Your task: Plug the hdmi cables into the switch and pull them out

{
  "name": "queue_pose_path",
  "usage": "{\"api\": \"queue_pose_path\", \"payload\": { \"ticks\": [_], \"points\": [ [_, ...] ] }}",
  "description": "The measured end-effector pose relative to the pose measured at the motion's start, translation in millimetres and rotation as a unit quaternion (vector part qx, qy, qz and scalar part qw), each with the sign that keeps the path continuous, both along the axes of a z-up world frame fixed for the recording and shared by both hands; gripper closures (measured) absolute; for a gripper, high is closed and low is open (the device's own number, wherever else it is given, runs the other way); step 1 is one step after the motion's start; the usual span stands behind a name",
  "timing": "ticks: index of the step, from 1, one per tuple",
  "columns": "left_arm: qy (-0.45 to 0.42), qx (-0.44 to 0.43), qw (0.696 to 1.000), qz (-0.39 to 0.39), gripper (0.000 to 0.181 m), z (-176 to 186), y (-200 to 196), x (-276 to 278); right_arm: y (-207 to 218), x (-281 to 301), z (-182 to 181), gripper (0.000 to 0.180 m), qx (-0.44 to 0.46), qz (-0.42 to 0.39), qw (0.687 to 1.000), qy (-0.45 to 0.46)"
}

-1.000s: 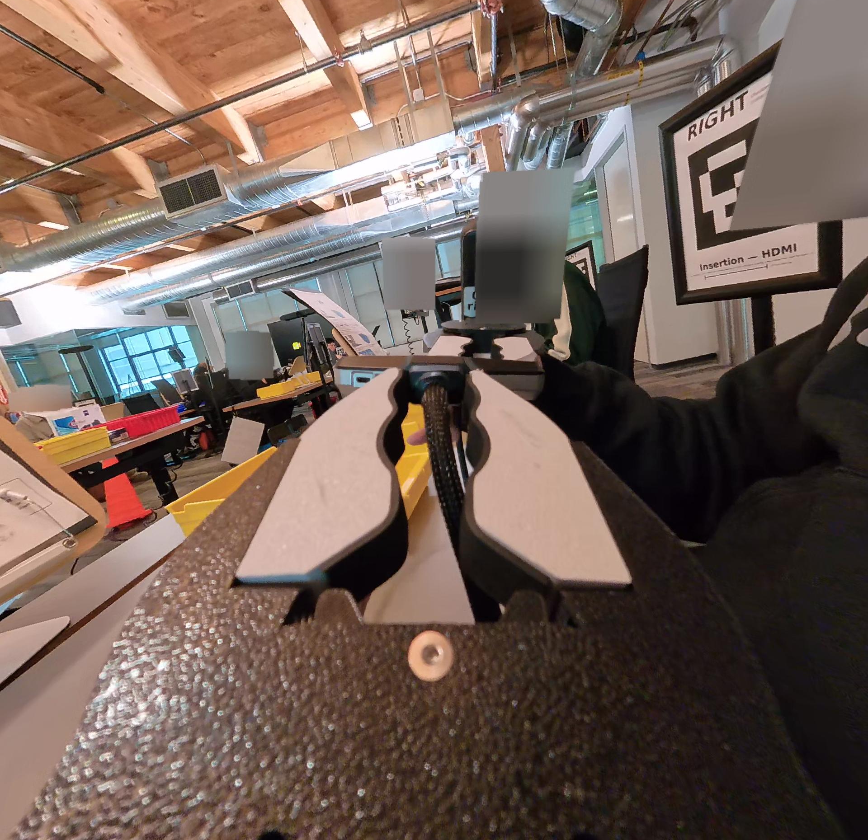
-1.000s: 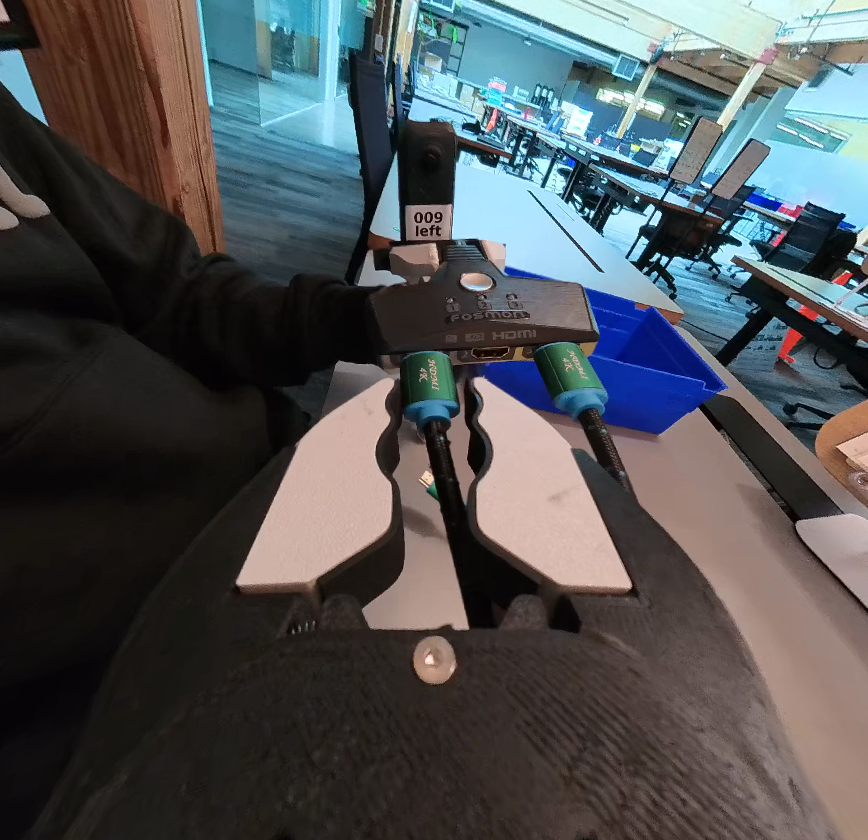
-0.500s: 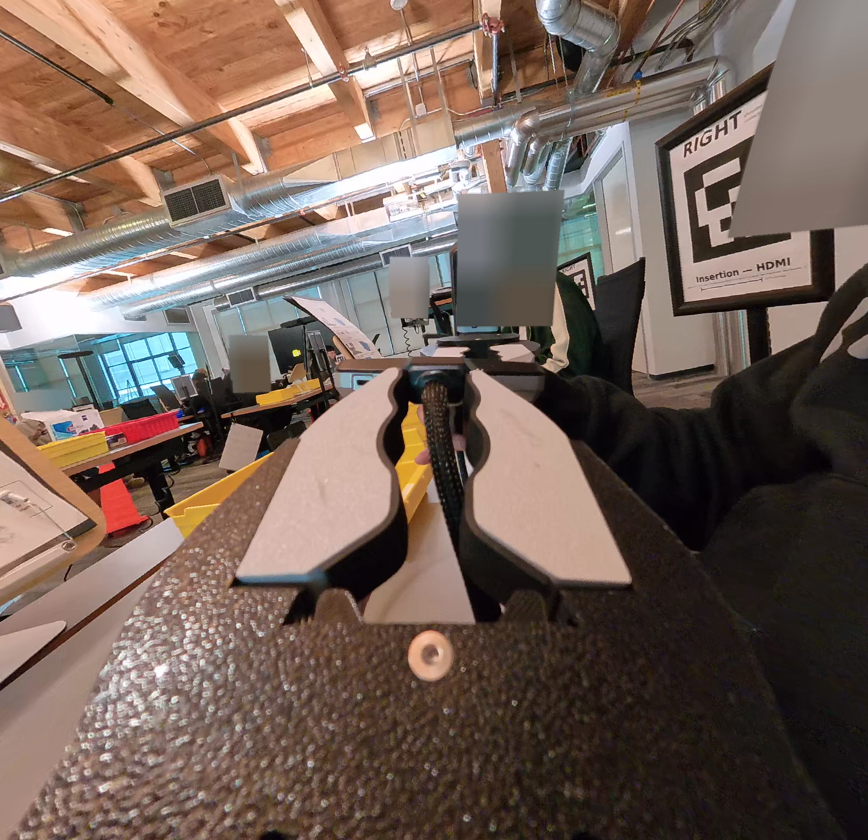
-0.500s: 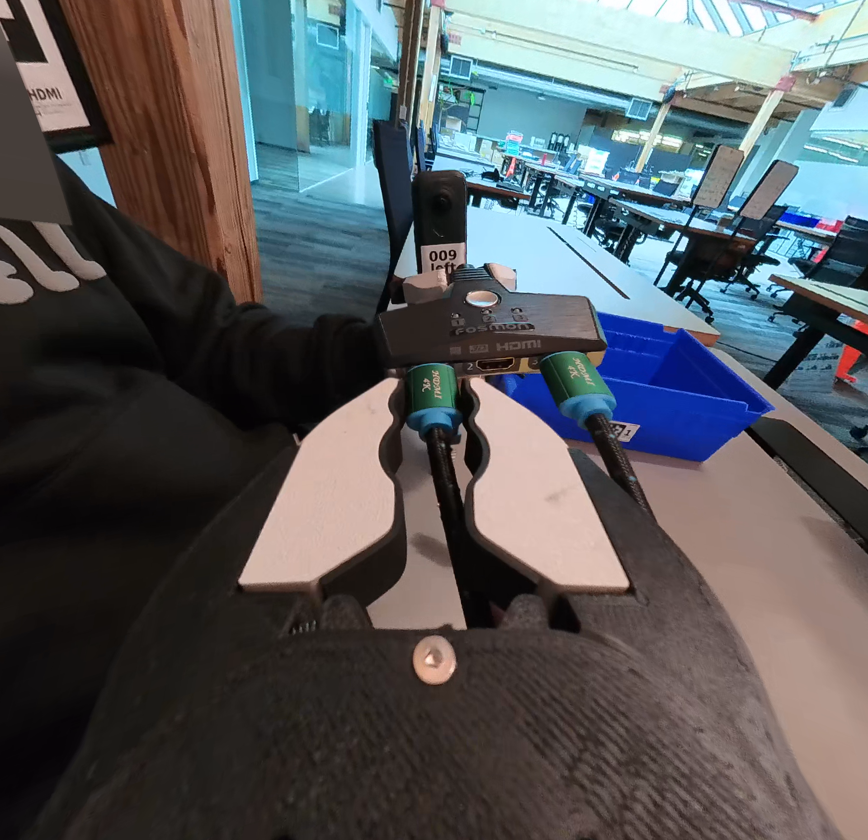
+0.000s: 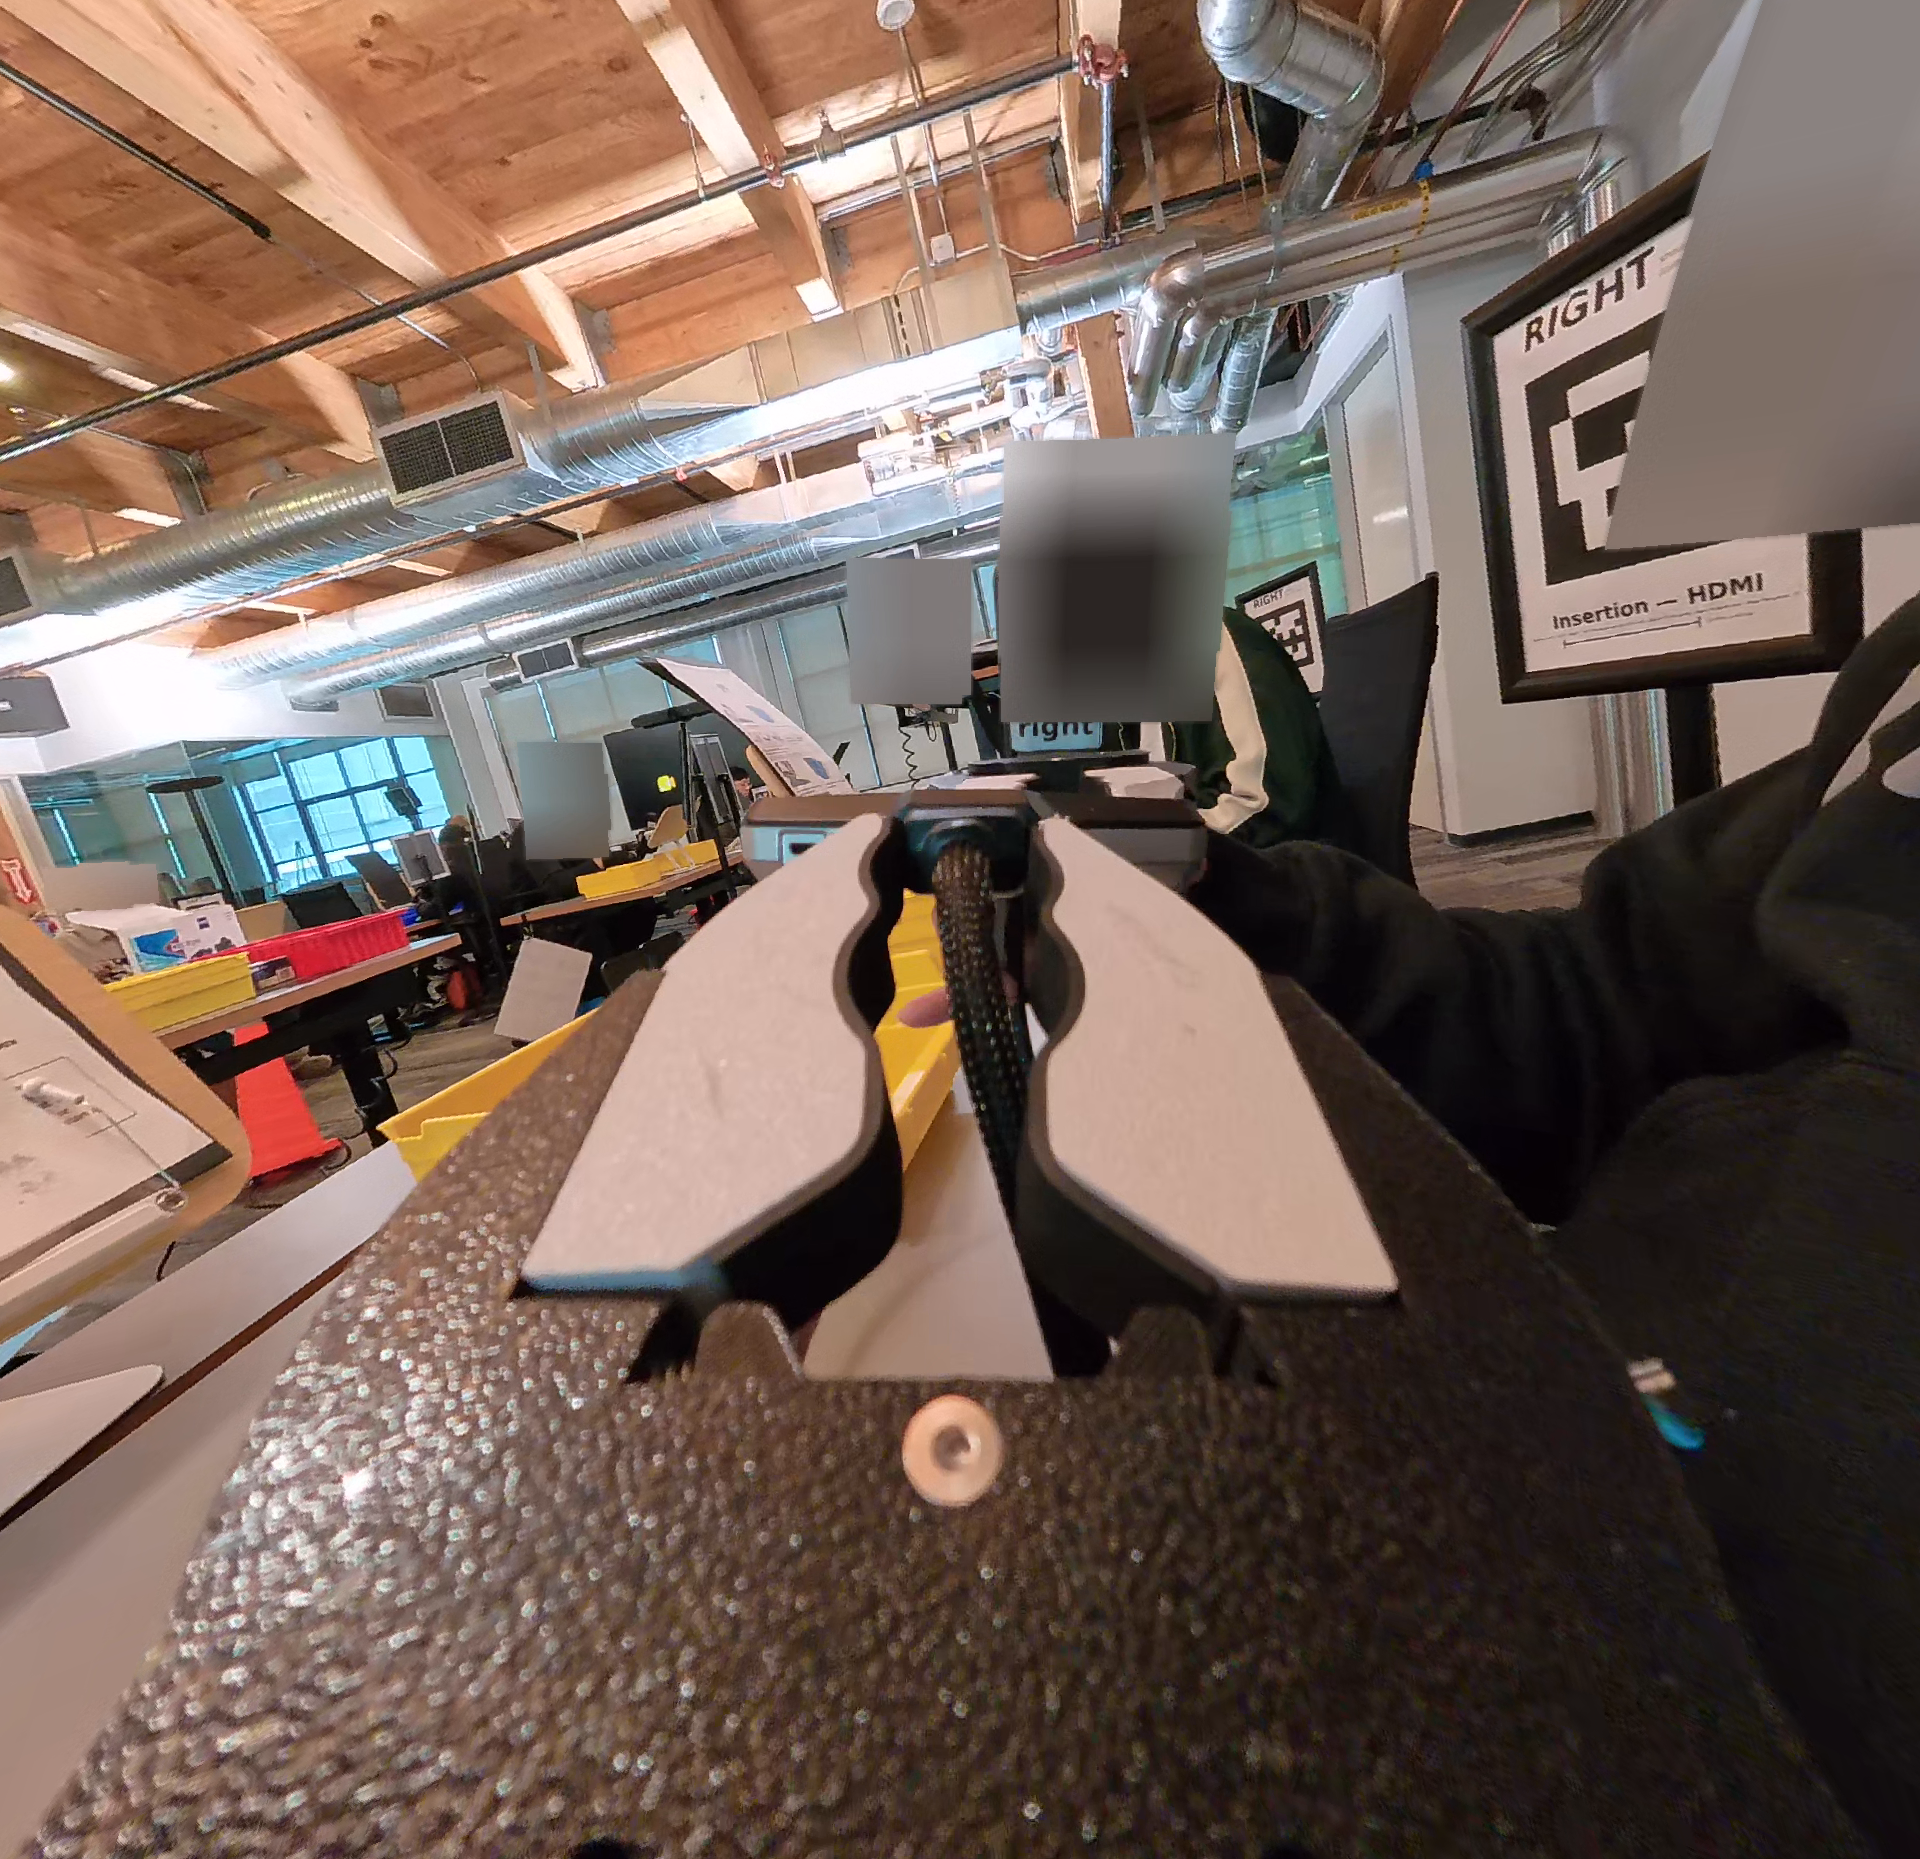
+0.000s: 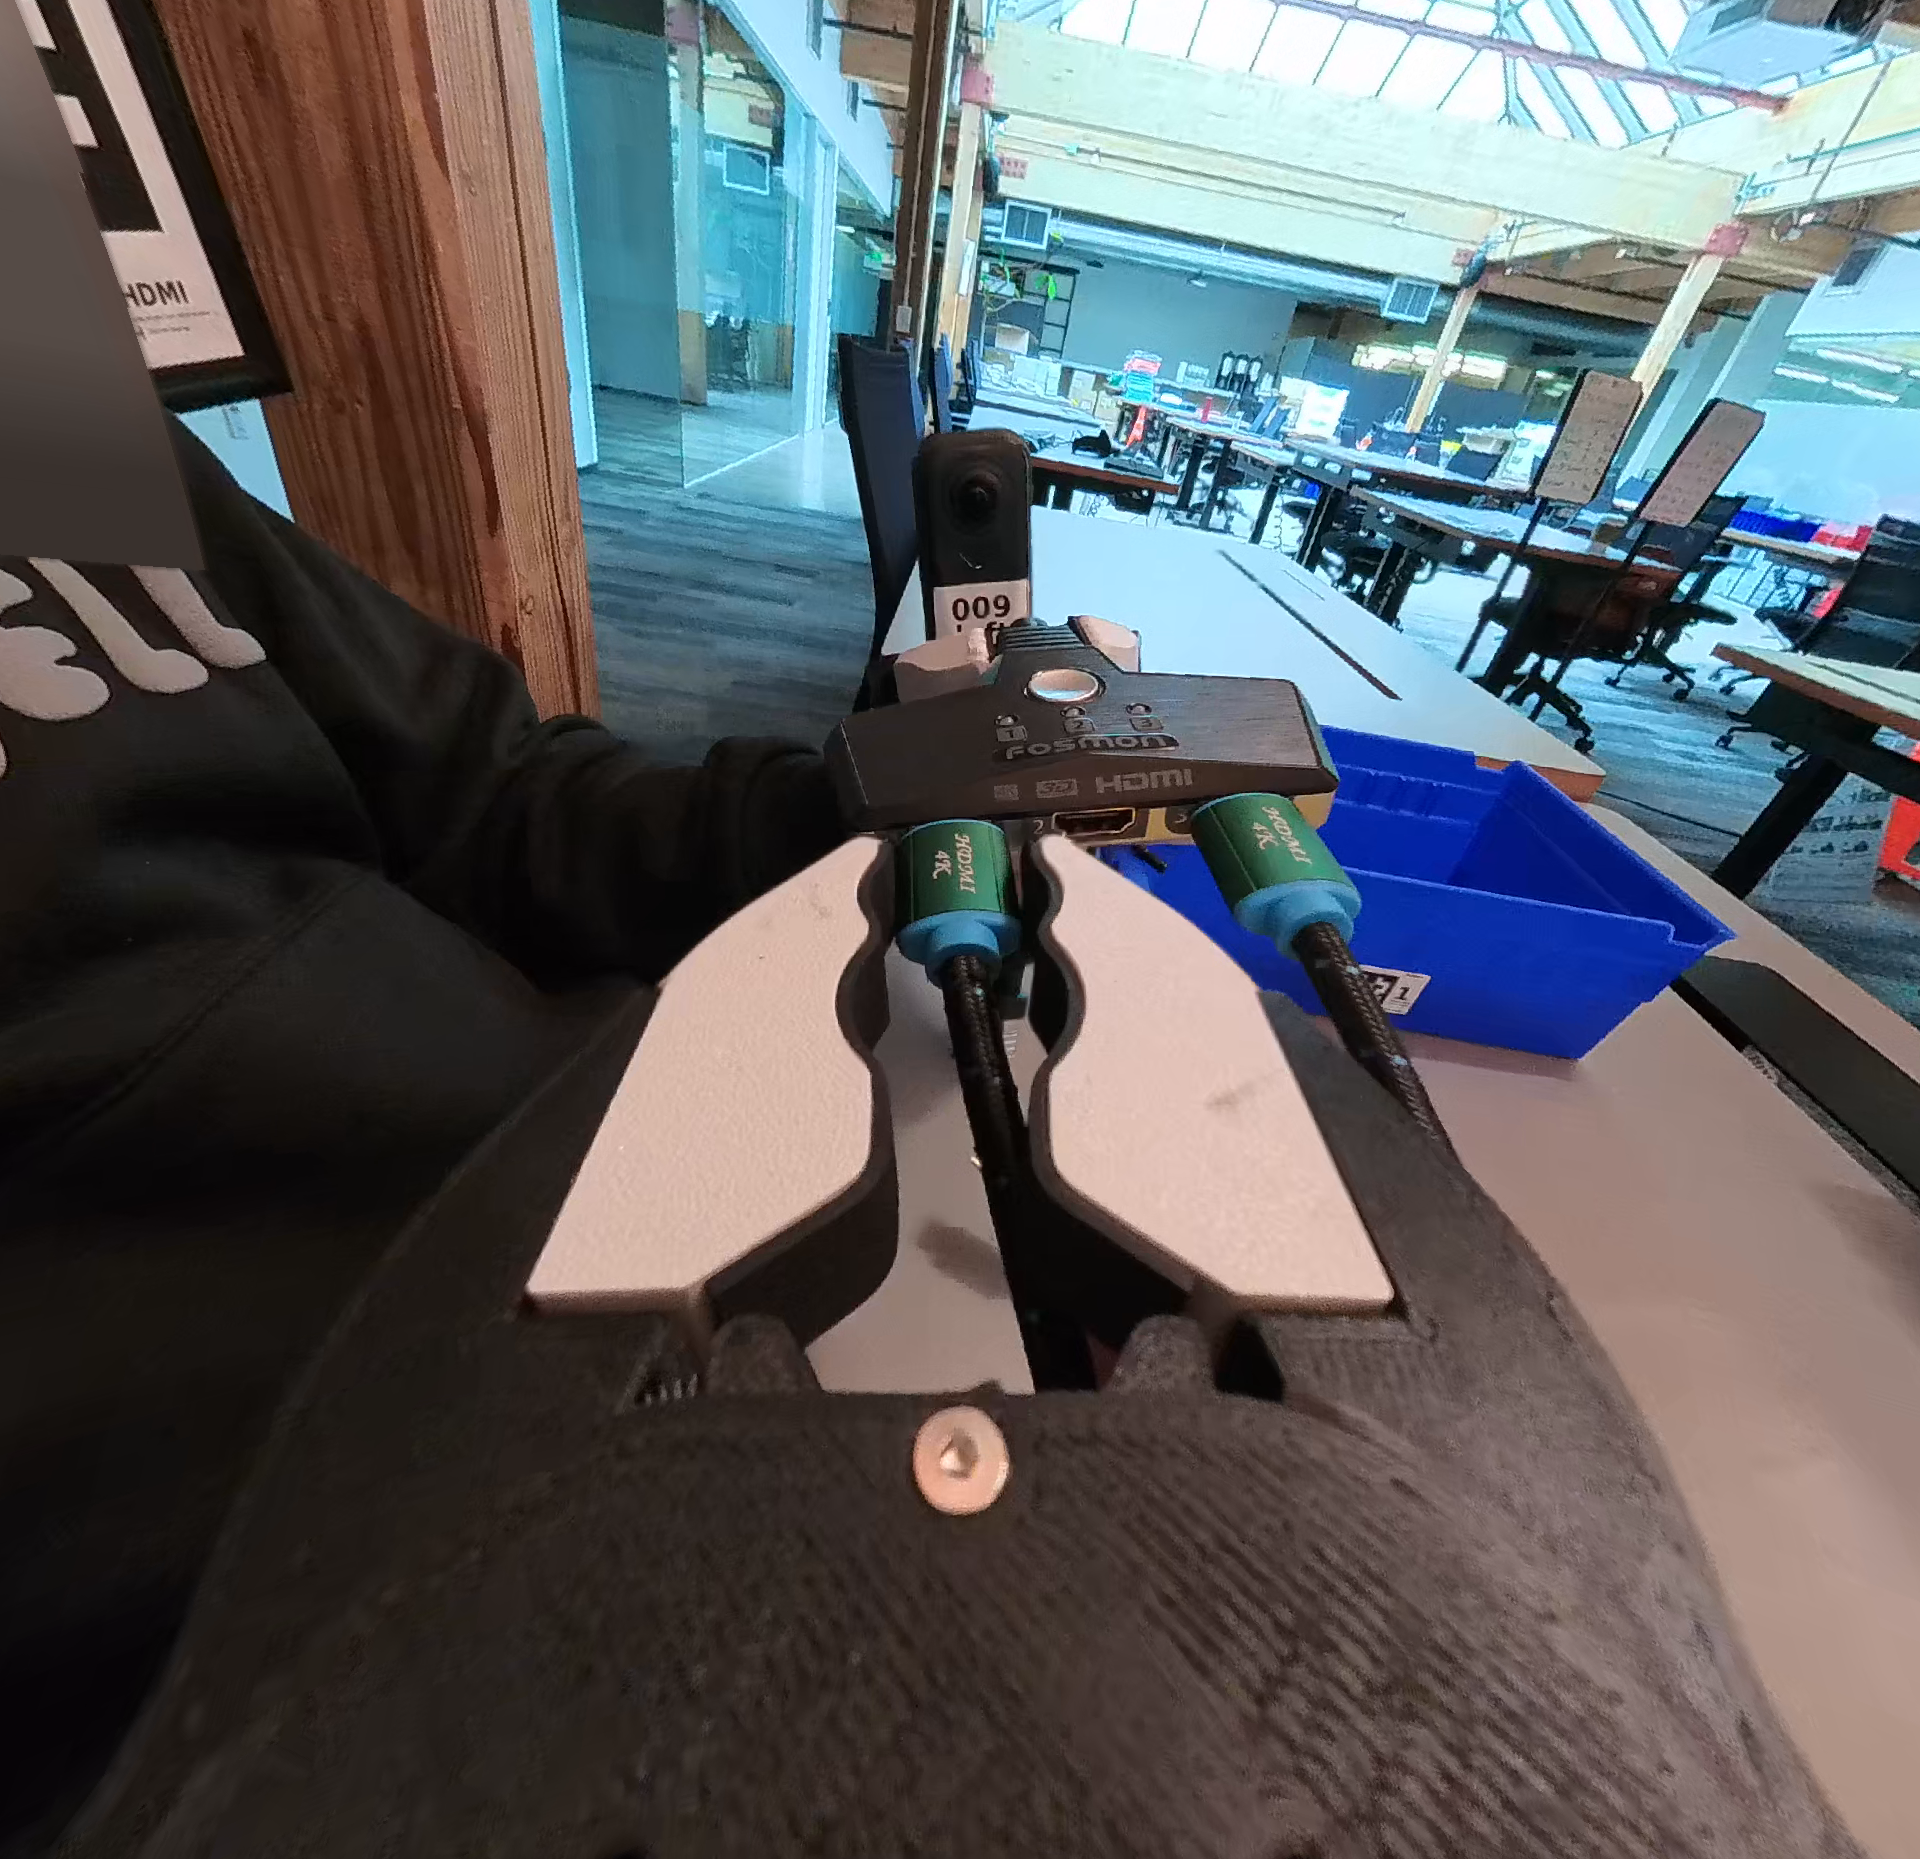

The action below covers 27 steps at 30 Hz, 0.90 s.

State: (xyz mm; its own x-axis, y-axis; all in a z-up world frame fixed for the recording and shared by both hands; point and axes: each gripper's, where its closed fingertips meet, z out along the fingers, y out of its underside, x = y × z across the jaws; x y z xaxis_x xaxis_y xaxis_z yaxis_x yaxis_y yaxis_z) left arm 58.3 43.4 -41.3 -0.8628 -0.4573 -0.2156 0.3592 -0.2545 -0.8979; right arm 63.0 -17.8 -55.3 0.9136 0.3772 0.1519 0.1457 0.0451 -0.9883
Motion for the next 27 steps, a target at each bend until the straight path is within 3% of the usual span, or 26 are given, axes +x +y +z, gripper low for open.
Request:
{"api": "queue_pose_path", "payload": {
  "ticks": [17,27],
  "points": [
    [0.011,-0.015,1.000,0.002,0.159,1.0,9.1,0.5,9.3,-1.7,0.9,0.157,0.006,-0.006,1.000,0.025],
    [0.008,-0.018,1.000,-0.006,0.159,3.6,10.0,-5.4,9.7,-6.6,1.3,0.156,-0.013,-0.010,1.000,-0.008]
  ]
}}
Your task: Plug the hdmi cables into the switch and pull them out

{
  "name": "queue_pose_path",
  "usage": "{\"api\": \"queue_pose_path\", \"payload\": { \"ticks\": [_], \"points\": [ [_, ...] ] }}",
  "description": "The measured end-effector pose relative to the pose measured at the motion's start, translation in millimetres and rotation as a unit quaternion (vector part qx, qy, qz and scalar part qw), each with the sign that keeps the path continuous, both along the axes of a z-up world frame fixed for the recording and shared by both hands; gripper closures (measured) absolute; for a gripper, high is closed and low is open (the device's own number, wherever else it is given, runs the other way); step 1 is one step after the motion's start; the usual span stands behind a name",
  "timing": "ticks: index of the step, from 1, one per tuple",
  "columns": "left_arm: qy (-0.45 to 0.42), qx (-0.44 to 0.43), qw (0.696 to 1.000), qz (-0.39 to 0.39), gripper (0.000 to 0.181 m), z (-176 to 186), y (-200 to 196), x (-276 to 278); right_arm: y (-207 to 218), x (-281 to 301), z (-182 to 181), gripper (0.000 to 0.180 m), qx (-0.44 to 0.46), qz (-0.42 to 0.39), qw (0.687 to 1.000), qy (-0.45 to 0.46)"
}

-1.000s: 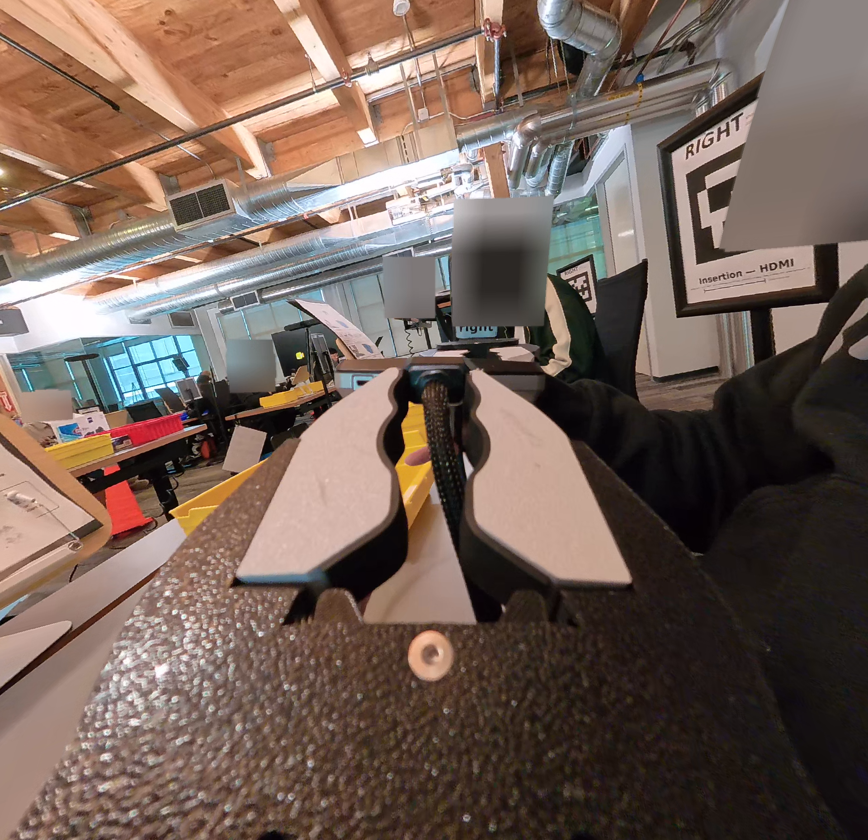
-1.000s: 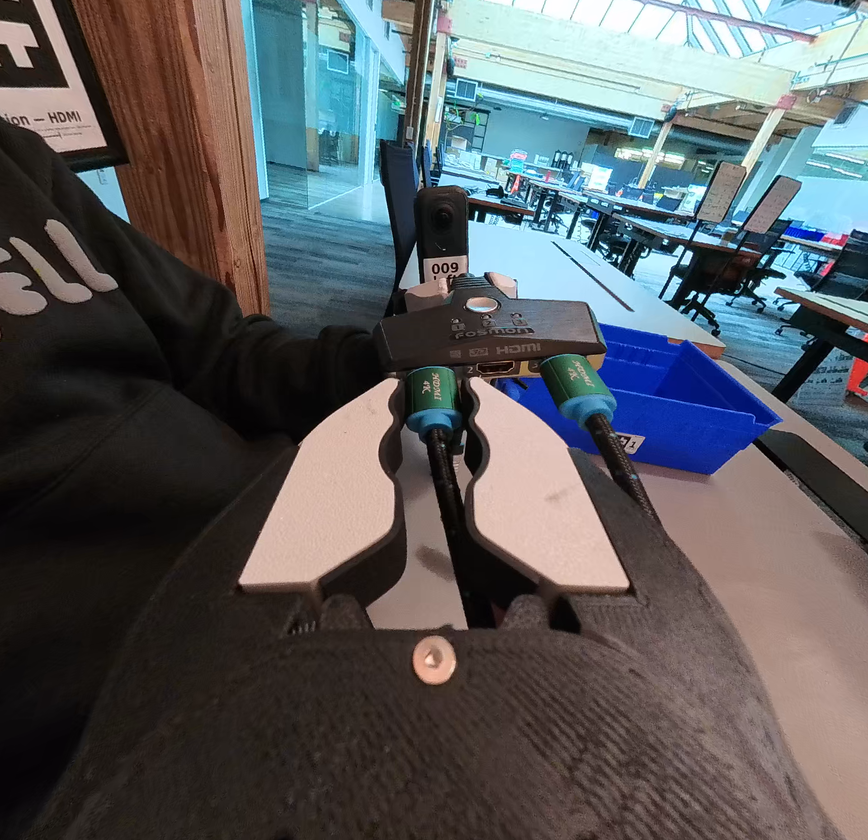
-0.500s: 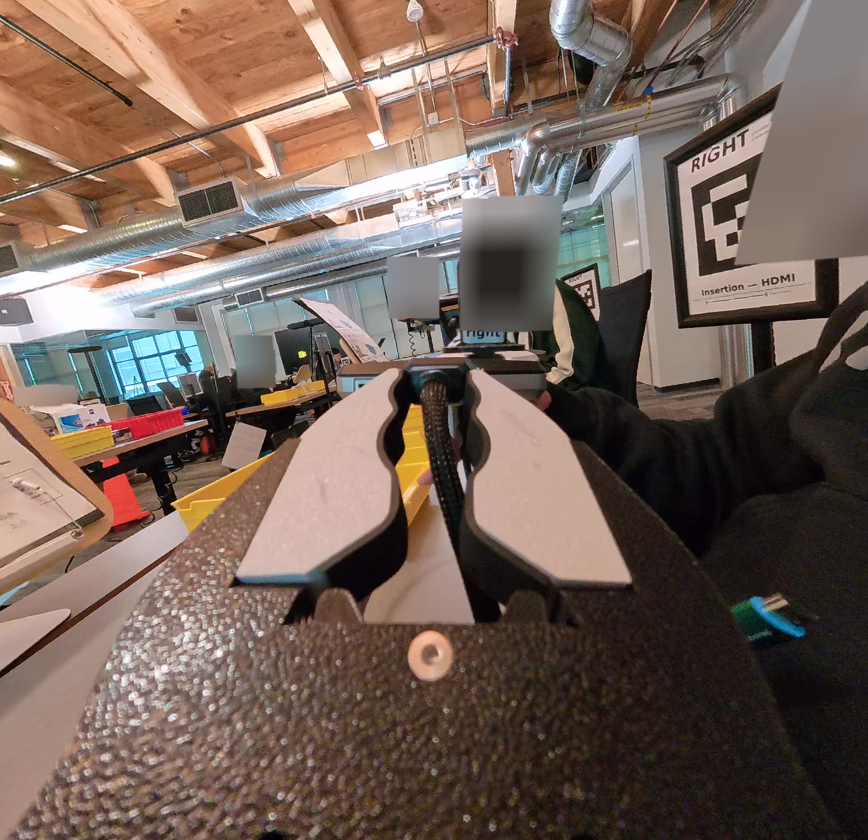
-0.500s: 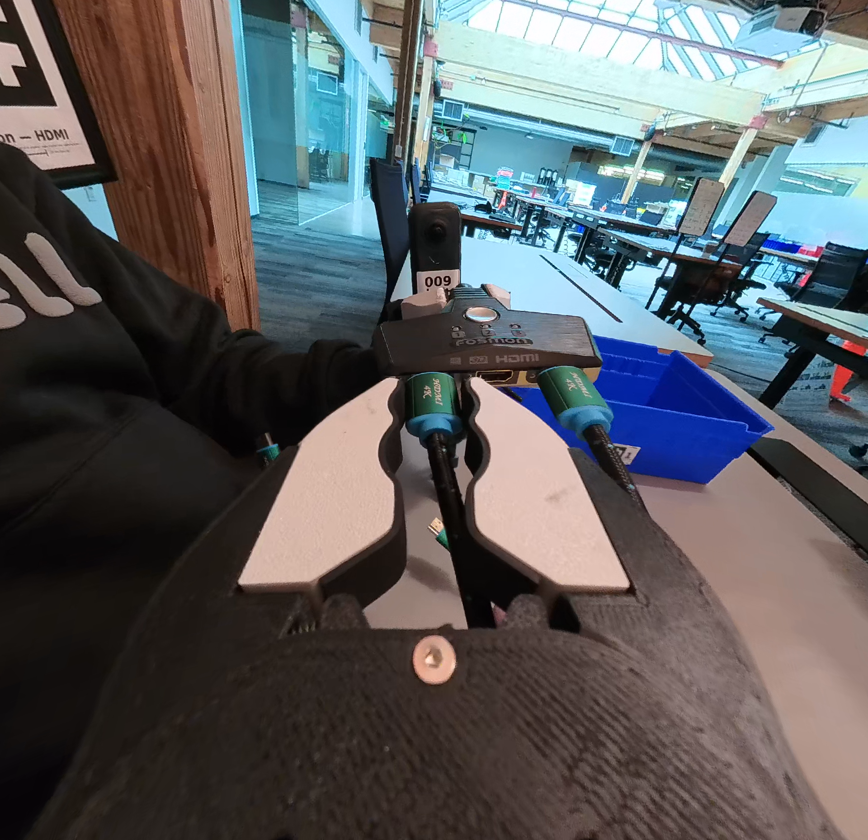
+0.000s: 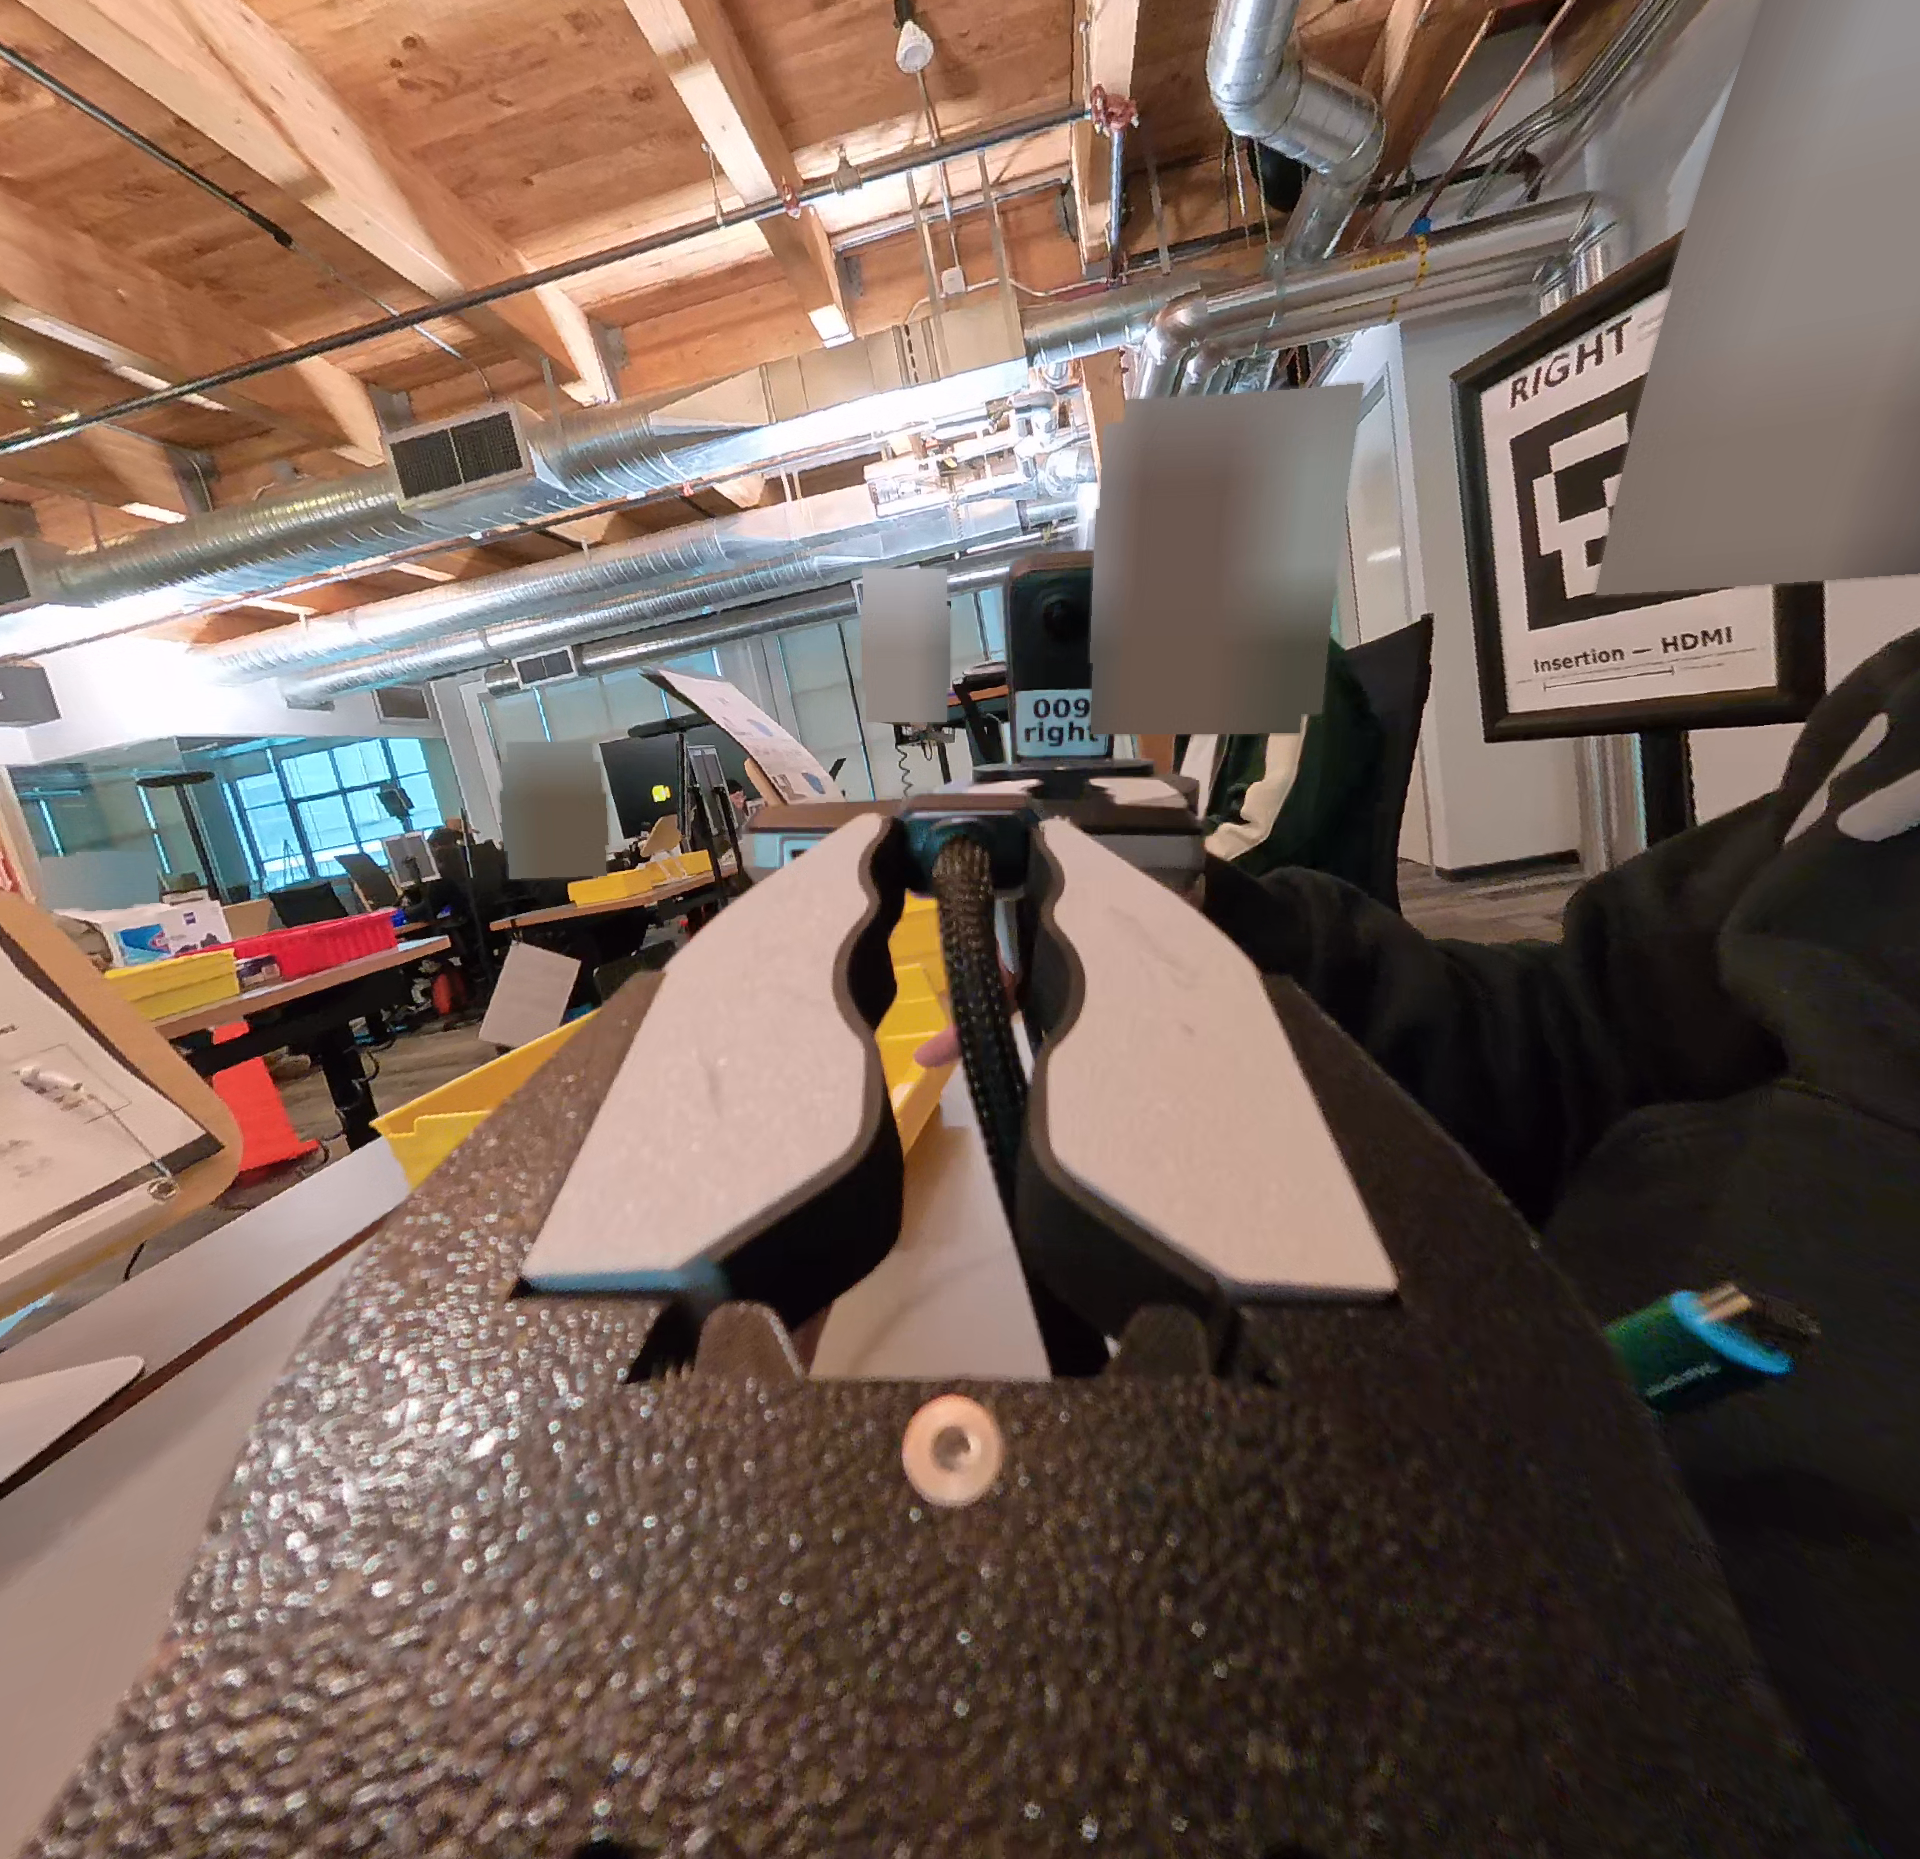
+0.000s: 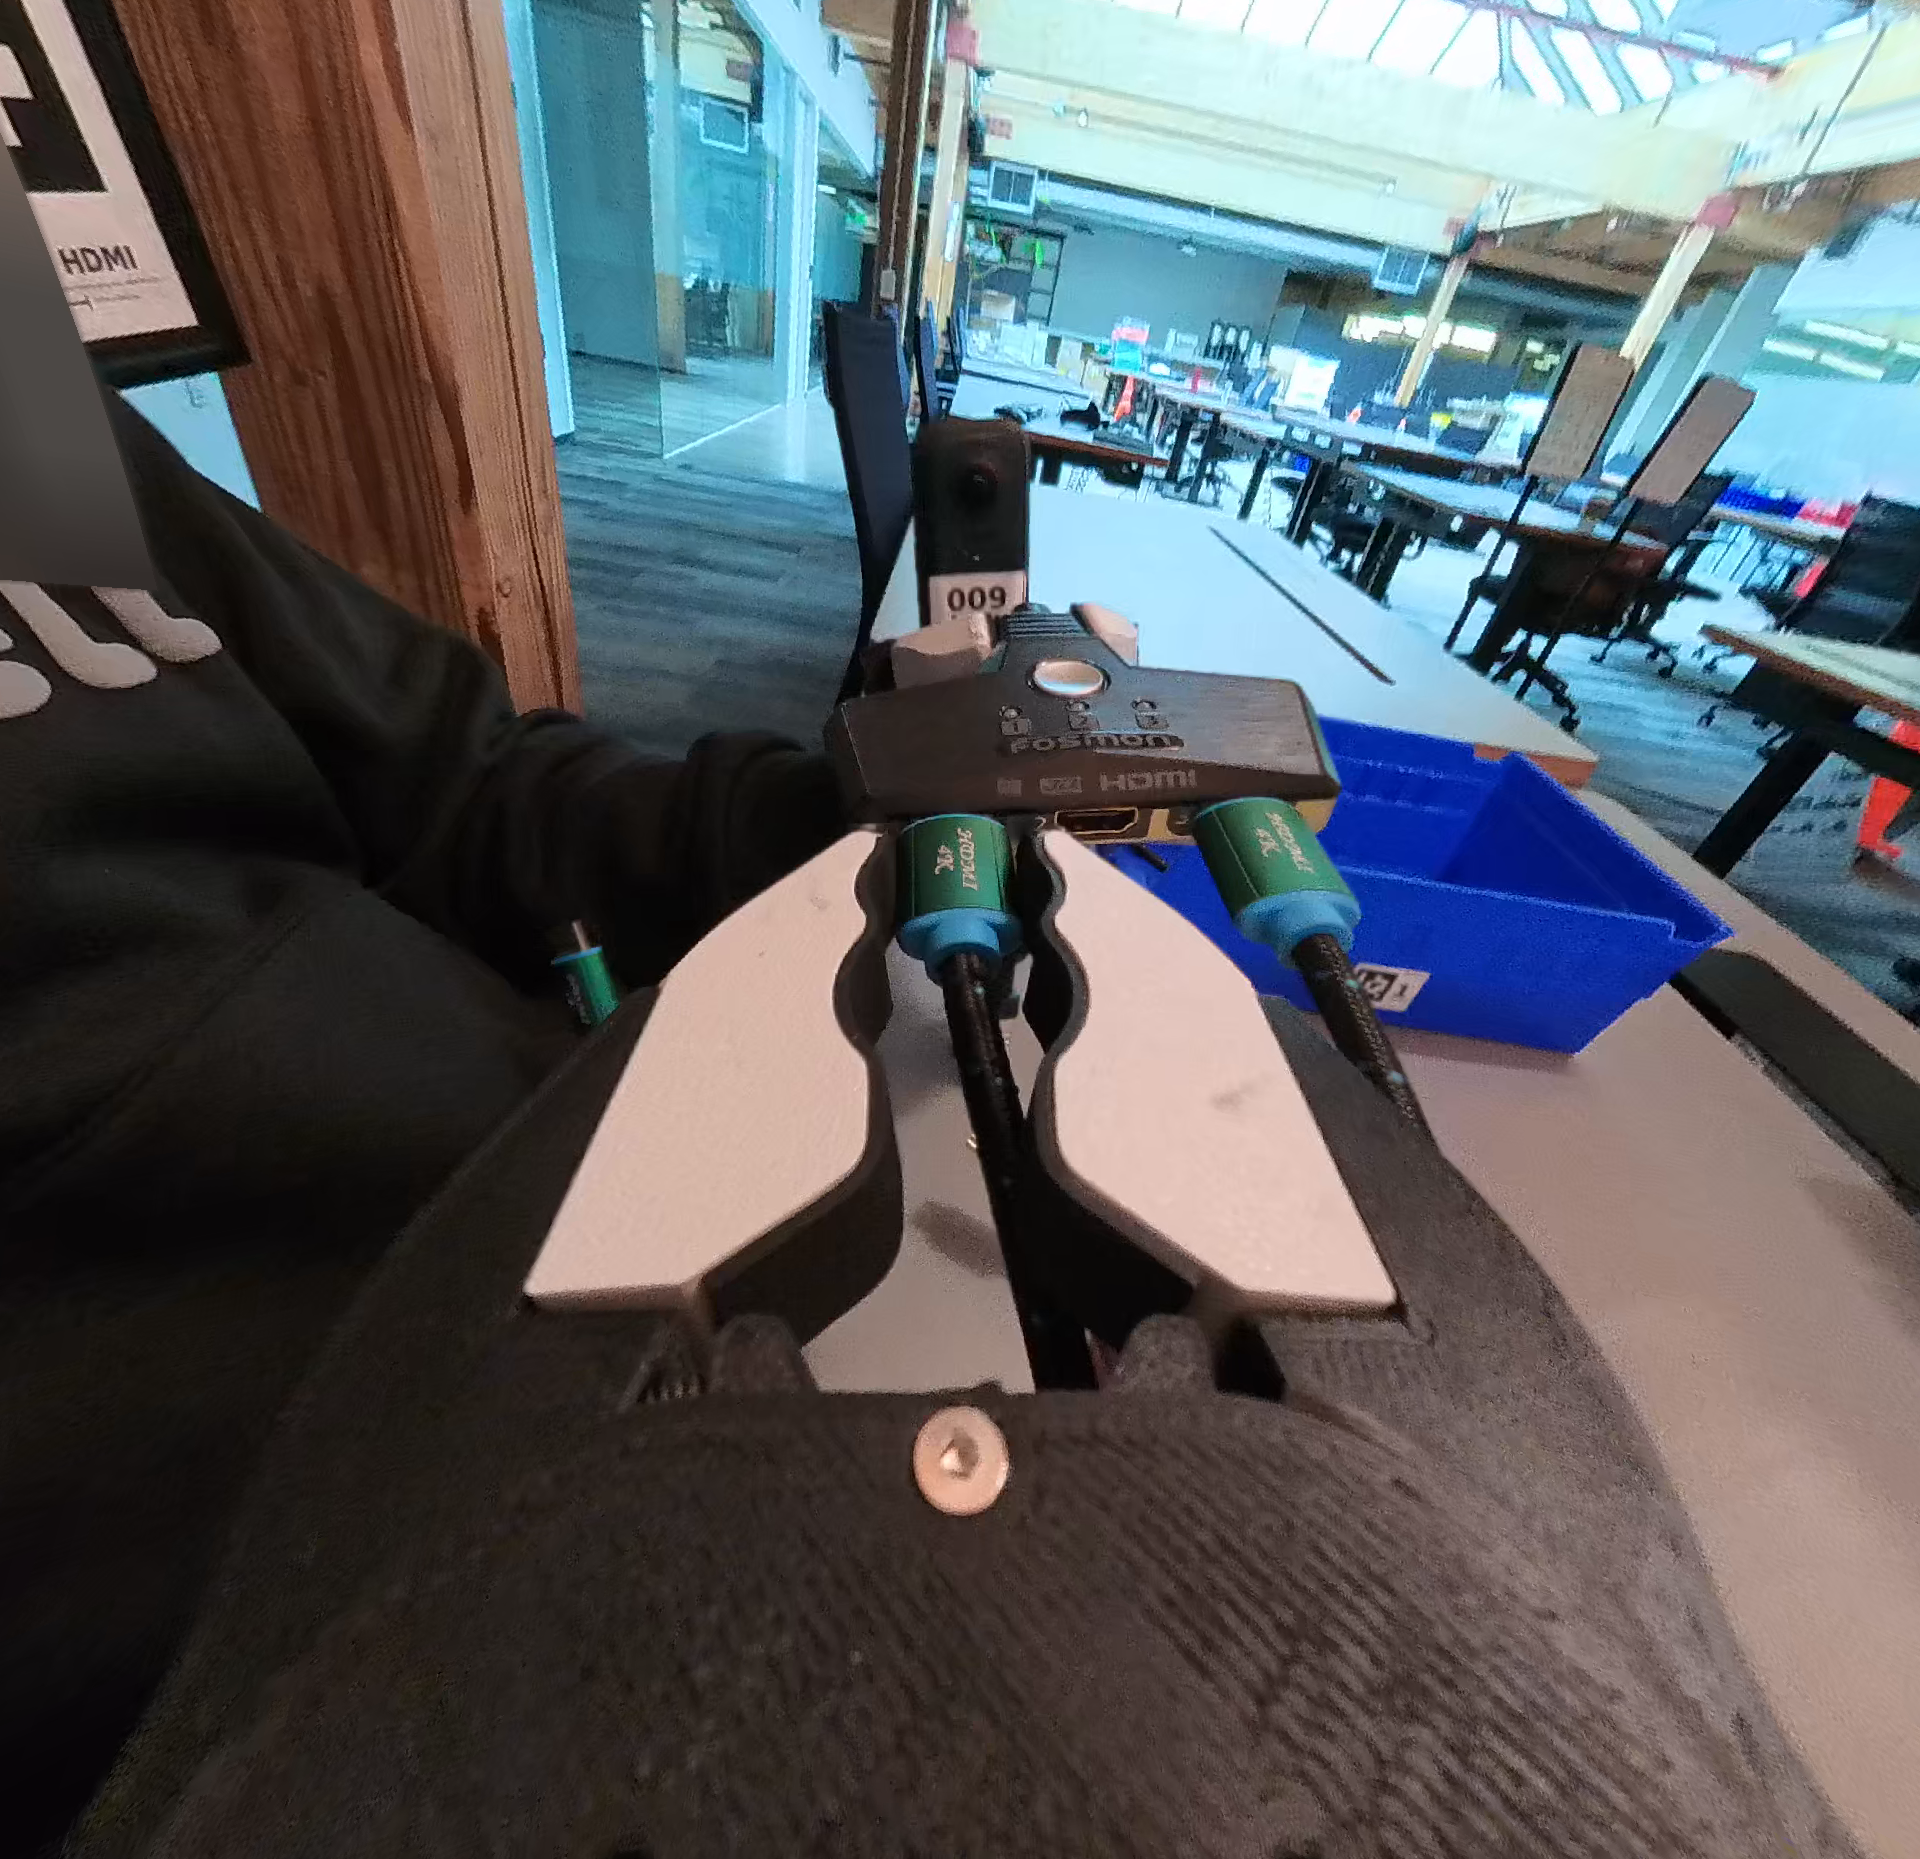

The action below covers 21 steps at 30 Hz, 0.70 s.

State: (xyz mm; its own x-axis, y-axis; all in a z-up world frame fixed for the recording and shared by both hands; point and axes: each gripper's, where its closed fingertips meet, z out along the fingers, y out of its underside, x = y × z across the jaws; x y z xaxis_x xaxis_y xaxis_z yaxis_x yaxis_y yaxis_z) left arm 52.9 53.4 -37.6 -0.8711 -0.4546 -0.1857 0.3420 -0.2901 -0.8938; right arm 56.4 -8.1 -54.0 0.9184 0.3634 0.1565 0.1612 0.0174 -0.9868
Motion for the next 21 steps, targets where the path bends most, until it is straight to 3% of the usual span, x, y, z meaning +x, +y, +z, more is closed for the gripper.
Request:
{"api": "queue_pose_path", "payload": {
  "ticks": [21],
  "points": [
    [0.019,0.105,0.994,0.003,0.158,-15.5,-8.0,-5.9,-10.3,-4.6,-13.3,0.156,-0.091,-0.029,0.992,-0.085]
  ]
}}
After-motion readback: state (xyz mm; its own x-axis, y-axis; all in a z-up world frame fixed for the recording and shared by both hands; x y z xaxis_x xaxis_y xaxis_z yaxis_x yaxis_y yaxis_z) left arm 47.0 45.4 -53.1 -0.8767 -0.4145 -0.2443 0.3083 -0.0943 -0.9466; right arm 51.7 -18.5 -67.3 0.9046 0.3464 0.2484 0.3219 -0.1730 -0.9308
